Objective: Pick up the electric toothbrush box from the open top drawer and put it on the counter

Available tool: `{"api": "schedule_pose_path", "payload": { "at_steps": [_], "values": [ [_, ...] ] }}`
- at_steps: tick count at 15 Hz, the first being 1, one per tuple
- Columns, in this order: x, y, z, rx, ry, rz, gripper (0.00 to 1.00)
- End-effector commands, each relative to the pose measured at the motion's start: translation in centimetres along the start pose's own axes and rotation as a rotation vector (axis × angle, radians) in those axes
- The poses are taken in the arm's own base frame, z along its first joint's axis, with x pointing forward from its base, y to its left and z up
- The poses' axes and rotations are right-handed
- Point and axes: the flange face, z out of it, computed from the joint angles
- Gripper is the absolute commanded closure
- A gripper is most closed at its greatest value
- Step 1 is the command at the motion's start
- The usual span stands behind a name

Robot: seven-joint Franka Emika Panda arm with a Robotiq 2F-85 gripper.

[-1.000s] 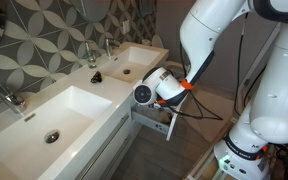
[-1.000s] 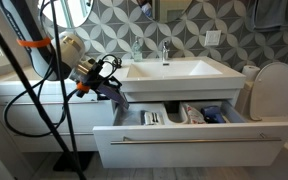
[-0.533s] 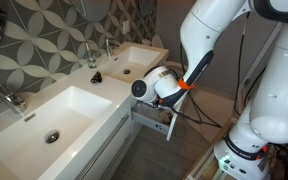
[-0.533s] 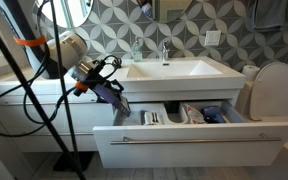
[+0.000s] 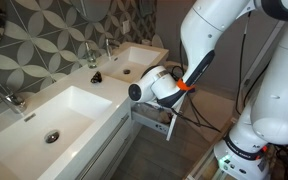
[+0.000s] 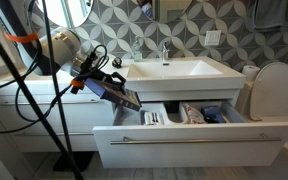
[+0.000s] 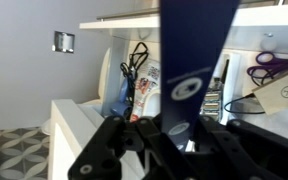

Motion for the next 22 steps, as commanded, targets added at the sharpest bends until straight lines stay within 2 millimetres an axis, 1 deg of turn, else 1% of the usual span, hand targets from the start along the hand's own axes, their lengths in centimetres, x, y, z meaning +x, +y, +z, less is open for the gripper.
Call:
{"api": "schedule_pose_path", "payload": {
  "at_steps": [1,4,8,11,12,13,14,19,20,22],
  "values": [
    [-1.0,1.2,-2.3,-0.184,0.029,0.083,0.97],
    [-1.2,1.7,-4.0,-0.332,0.080,0.115,0.97],
    [0.2,2.6,-5.5,-0.498,0.221,0.133,0.97],
    [1.5,3.3,-6.4,-0.585,0.355,0.151,0.97],
    [2.0,3.4,-6.7,-0.580,0.412,0.172,0.97],
    [1.3,3.2,-6.0,-0.552,0.327,0.140,0.97],
    [1.4,3.2,-6.1,-0.556,0.335,0.144,0.88],
    [1.3,3.1,-6.0,-0.555,0.332,0.141,0.88],
    [1.3,3.1,-6.0,-0.555,0.332,0.141,0.97],
    [1.8,2.6,-7.2,-0.536,0.409,0.128,0.97]
  ]
}}
